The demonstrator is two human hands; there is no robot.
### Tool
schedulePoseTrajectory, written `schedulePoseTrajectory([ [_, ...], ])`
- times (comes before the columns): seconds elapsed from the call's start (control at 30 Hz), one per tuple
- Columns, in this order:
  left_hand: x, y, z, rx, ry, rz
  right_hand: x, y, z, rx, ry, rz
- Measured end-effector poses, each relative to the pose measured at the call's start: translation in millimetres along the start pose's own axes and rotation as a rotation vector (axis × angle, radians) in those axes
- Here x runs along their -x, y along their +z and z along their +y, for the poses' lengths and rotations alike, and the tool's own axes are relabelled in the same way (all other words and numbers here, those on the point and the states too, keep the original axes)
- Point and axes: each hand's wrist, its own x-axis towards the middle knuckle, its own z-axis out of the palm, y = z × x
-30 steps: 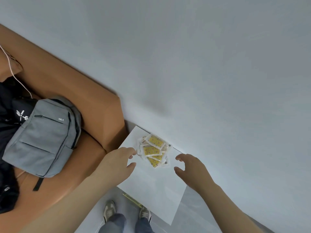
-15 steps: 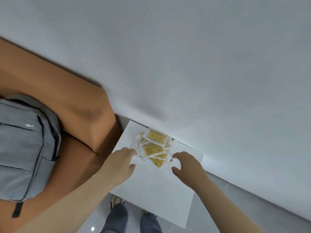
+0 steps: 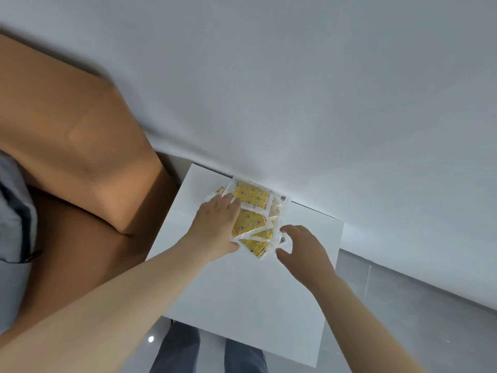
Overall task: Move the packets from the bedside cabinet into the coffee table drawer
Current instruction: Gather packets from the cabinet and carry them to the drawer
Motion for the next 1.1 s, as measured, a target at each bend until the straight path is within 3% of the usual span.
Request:
schedulePoseTrajectory([
  [0.2, -45.8, 26.5, 10.0, -0.19, 0.044, -0.102, -1.3, 23.1, 22.3, -0.052, 0.028, 0.019],
  [0.43, -72.9, 34.5, 19.1, -0.236, -0.007, -0.192, -4.9, 28.0, 37.7, -0.092, 0.044, 0.041],
  [0.77, -73.7, 14.6, 8.9, -0.038, 0.093, -0.148, -8.4, 22.0, 42.2, -0.11, 0.031, 0.027],
  [1.1, -65.3, 6.0, 11.1, -0.061, 0.119, 0.011, -8.0, 19.7, 37.3, -0.099, 0.013, 0.017],
])
